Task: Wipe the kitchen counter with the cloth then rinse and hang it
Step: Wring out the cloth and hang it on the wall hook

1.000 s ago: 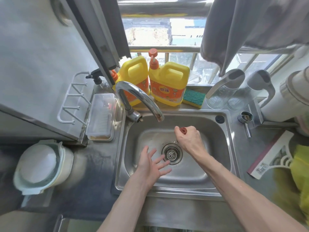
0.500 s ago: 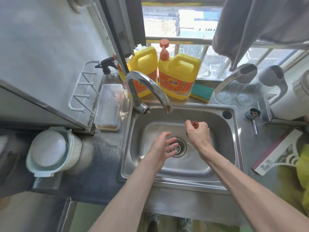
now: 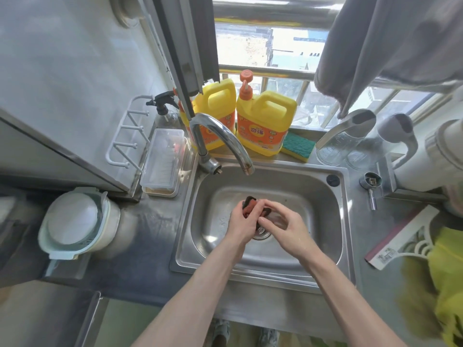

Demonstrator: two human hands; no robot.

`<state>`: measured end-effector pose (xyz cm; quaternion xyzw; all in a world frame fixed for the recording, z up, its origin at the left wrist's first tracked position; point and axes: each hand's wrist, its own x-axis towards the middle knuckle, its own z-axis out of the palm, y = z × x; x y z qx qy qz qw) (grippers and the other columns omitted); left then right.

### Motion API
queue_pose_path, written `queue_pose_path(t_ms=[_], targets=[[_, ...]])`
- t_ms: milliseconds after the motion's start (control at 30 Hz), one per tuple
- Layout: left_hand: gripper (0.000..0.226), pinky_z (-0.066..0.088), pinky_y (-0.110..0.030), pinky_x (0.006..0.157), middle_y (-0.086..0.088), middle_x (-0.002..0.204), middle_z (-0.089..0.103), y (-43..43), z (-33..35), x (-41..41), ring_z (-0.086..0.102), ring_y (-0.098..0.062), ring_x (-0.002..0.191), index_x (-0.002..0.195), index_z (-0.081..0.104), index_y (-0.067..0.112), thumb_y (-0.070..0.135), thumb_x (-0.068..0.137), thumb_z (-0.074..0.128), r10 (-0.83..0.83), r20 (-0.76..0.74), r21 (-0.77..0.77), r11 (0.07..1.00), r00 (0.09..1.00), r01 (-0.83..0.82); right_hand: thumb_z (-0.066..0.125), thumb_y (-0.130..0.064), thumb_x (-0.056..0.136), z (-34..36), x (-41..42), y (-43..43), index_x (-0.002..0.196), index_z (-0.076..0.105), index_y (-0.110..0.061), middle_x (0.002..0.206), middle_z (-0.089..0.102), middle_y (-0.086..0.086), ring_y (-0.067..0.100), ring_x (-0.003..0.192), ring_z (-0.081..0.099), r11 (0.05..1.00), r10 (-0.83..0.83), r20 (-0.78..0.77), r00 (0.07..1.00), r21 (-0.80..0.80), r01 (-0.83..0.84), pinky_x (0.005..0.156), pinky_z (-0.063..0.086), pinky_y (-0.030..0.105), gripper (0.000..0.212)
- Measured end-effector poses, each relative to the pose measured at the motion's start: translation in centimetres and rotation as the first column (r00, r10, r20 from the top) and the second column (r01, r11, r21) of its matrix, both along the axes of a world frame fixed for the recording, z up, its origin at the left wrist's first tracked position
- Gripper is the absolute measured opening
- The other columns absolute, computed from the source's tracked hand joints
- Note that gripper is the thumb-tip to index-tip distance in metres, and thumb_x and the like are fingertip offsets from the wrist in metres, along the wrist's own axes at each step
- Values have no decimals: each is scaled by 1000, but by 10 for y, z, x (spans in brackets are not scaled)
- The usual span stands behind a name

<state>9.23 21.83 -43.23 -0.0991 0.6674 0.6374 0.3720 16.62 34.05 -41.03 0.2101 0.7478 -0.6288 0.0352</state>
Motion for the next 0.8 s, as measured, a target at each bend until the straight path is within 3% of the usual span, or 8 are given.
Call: queue_pose_path(t_ms=[67, 133, 300, 400, 533, 600, 667, 800], targets=[[20, 52, -16, 60, 2, 92, 76, -2, 6, 3, 70, 0, 71, 102, 66, 19, 39, 99, 63, -59, -94, -39, 998, 994, 55, 78, -3, 89, 1, 4, 2, 125, 72, -11, 110, 79, 1, 2, 98, 74, 999, -3, -26, 1000, 49, 4, 88, 55, 18, 37], [23, 41, -11, 48, 8, 74, 68, -5, 15, 7, 57, 7, 52, 92, 64, 20, 37, 104, 55, -117, -174, -88, 991, 978, 103, 81, -1, 86, 6, 7, 2, 113, 78, -14, 97, 81, 0, 6, 87, 75, 998, -29, -38, 999, 53, 31, 84, 56, 24, 30], [43, 38, -13, 50, 13, 47, 56, -11, 39, 13, 51, 3, 46, 67, 58, 28, 43, 106, 47, -245, -293, -272, 948, 924, 165, 73, 3, 89, 26, 14, 4, 85, 80, -31, 73, 78, -12, 1, 65, 69, 986, -134, -6, 991, 103, 134, 73, 56, 33, 35], [50, 41, -22, 53, 8, 49, 57, -11, 50, 12, 54, -4, 50, 68, 62, 22, 46, 107, 41, -254, -334, -322, 936, 908, 143, 71, 2, 92, 47, 19, 1, 88, 83, -27, 74, 80, -8, 5, 66, 70, 985, -164, -1, 986, 47, 164, 73, 60, 34, 32], [56, 41, -32, 61, -2, 61, 59, 0, 70, 14, 56, -23, 63, 65, 60, 11, 38, 108, 36, -259, -307, -380, 915, 916, 132, 66, 1, 94, 70, 23, -5, 92, 84, -27, 85, 82, -4, 7, 78, 72, 978, -199, 23, 980, -53, 200, 86, 59, 39, 33], [57, 41, -33, 64, -3, 64, 61, 2, 79, 13, 57, -24, 66, 65, 60, 12, 39, 108, 35, -258, -305, -393, 911, 917, 126, 64, 1, 94, 84, 24, -7, 99, 82, -26, 87, 82, -7, 4, 81, 72, 978, -193, 47, 980, -73, 196, 88, 59, 38, 33], [55, 43, -32, 64, -1, 69, 65, 2, 89, 15, 58, -19, 66, 78, 67, 11, 45, 107, 36, -257, -293, -356, 923, 921, 144, 65, -7, 97, 96, 26, -8, 102, 80, -26, 88, 82, -6, 7, 82, 74, 980, -183, 51, 982, -73, 187, 89, 62, 44, 25], [41, 53, -32, 67, 0, 81, 70, 4, 111, 18, 67, -12, 68, 94, 63, 20, 53, 105, 40, -162, -116, -146, 979, 980, 144, 70, -28, 97, 113, 28, -4, 90, 78, -25, 74, 75, -13, 7, 72, 70, 960, -185, -49, 982, 205, 191, 81, 62, 47, 12]])
